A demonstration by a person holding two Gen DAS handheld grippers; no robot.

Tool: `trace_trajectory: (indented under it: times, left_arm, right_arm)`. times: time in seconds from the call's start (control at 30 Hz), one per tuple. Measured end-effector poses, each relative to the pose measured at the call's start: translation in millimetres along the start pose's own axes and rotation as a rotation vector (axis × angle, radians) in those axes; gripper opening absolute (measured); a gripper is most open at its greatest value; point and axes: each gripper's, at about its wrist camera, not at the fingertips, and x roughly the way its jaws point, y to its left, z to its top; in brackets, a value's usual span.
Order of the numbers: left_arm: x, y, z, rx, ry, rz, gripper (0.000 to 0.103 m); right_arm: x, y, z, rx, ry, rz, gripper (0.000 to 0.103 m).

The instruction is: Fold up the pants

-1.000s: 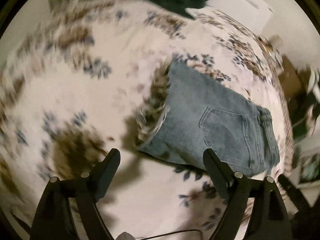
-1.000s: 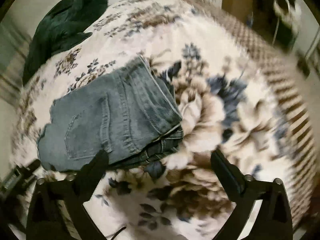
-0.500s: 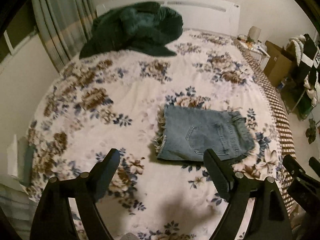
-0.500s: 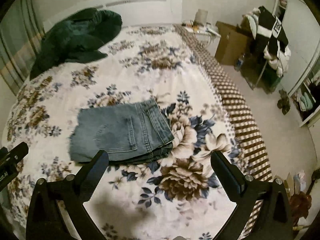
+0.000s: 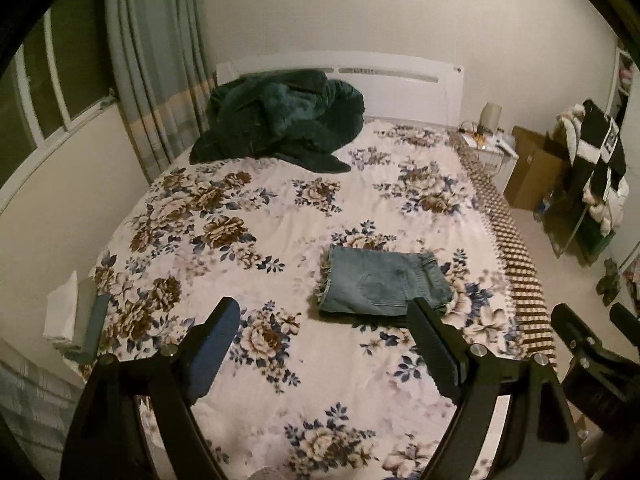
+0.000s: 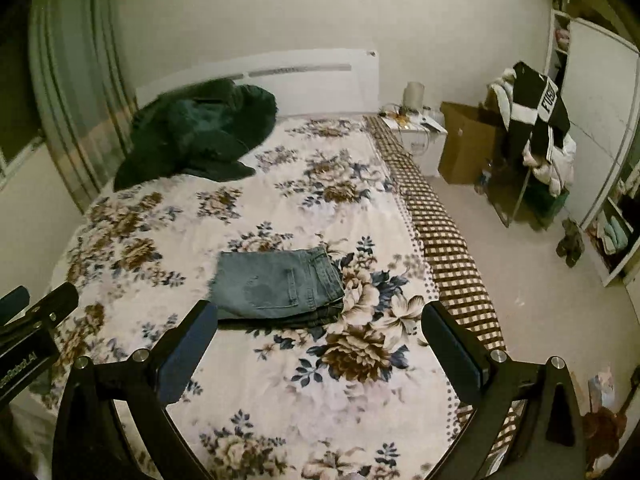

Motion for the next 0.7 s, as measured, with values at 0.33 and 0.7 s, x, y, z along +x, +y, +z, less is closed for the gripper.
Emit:
trace_trajectory:
  times: [0.33,0.7]
  left_arm:
    - [-76.4,2.5,-16.2,-0.023,-0.031,-0.016,0.085]
    - [-113.9,17.5,-22.6,-0.011,-0.081,-0.026,0.098]
  right_arm:
    - [-127.0,-10.2,-20.1,-0.038,-0.068,0.023,0.103]
    - [-189.9,-1.4,-18.7,-0.063,-0.11,0.012,0.103]
